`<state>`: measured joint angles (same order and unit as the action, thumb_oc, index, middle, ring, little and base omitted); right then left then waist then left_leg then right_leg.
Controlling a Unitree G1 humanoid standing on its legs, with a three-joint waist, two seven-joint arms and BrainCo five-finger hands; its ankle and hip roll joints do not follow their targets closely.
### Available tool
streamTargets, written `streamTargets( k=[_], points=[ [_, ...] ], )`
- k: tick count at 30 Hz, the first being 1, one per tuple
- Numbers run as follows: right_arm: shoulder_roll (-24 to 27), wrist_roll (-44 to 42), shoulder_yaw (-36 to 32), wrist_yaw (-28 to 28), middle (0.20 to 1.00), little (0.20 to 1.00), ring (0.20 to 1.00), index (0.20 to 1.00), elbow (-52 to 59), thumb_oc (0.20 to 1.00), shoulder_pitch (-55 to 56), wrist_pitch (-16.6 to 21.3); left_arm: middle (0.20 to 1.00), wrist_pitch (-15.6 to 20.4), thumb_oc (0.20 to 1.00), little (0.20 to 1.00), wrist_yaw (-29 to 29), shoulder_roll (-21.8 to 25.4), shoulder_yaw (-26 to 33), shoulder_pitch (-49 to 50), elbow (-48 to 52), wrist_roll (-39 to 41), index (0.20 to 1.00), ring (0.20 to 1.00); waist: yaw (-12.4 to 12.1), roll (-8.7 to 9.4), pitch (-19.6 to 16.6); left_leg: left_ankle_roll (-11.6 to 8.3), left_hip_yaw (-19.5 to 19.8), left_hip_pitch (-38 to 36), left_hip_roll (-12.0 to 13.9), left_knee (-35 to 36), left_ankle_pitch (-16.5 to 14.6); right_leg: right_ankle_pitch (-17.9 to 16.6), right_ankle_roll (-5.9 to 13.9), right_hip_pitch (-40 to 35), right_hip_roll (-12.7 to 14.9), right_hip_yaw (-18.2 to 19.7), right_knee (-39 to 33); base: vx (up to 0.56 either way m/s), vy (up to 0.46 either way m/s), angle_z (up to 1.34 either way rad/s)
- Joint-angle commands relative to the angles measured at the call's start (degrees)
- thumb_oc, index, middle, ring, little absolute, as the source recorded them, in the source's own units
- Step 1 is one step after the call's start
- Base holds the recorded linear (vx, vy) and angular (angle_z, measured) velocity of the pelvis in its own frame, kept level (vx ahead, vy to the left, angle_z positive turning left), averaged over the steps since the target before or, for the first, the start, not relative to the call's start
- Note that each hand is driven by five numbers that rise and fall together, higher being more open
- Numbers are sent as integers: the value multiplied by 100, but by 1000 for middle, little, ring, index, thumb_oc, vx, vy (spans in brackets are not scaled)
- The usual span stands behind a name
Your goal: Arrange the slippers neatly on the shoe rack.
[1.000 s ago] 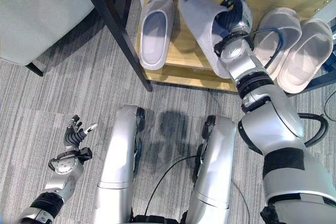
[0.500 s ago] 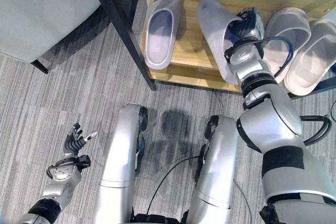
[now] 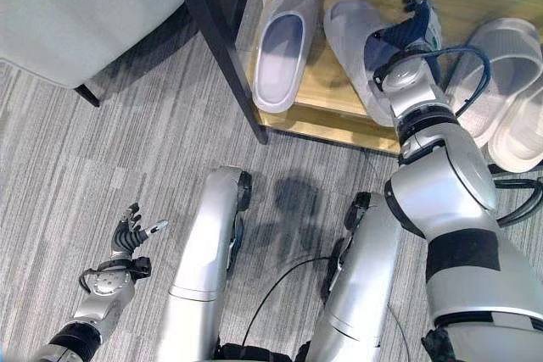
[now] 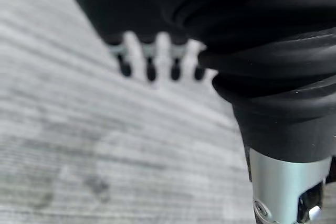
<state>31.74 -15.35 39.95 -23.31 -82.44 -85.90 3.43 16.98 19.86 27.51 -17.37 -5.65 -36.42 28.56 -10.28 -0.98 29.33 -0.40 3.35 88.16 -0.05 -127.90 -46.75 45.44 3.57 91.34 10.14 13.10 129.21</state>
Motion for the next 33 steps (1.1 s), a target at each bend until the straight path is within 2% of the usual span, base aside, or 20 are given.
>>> streamTargets(
  k=[1,4,8,18,20,23,26,33],
  points=[
    [63,426,379,-78,1000,1000,1000,1000,-78,1000,-640,88,1000,191,1000,1000,-92,139,-237,-164,205,-186,1000,1000,-226,-41,44,516,157,180,32,-496,-235,-620,-962,-392,-1,334,432,1,45,-2],
    [-115,507,369,-124,1000,1000,1000,1000,70,1000,-608,99,1000,130,1000,1000,-137,19,-381,-234,-40,-162,1000,1000,-165,-18,43,508,155,180,41,-519,-244,-644,-963,-398,-36,365,478,5,38,-1],
    [-224,701,375,-176,1000,1000,1000,1000,425,1000,-257,110,1000,77,1000,1000,-71,12,-462,-199,108,-304,1000,1000,-32,22,45,498,125,180,83,-540,-263,-628,-996,-364,-81,413,531,-9,12,-1],
    [-378,963,74,-407,1000,1000,1000,1000,1377,1000,519,133,1000,28,1000,1000,33,30,-310,83,151,-323,1000,1000,135,85,46,483,165,180,111,-517,-235,-594,-1038,-310,-191,387,534,-15,-8,-3],
    [-390,1106,-35,-534,1000,1000,1000,1000,1751,1000,705,169,1000,54,1000,1000,99,14,-232,145,122,-370,1000,1000,174,104,46,474,183,180,111,-502,-207,-601,-1034,-297,-215,389,532,-16,-21,-5],
    [-318,1326,-46,-598,1000,1000,1000,1000,2606,1000,920,99,1000,150,1000,1000,246,-127,200,217,102,136,1000,1000,205,146,46,464,219,180,105,-494,-193,-595,-1049,-266,-250,364,535,-10,-50,-4],
    [-310,1563,-188,-659,1000,1000,1000,1000,3386,1000,1103,31,1000,188,1000,1000,379,-231,449,251,0,305,1000,1000,233,204,46,453,258,180,107,-490,-178,-597,-1049,-243,-267,349,528,-11,-53,-1],
    [-306,2001,-699,-789,1000,1000,1000,1000,4571,1000,1648,3,1000,179,1000,1000,453,-230,618,302,-3,142,1000,1000,278,228,46,454,305,180,80,-567,-170,-593,-1040,-200,-352,318,603,-5,-33,-1]
  ],
)
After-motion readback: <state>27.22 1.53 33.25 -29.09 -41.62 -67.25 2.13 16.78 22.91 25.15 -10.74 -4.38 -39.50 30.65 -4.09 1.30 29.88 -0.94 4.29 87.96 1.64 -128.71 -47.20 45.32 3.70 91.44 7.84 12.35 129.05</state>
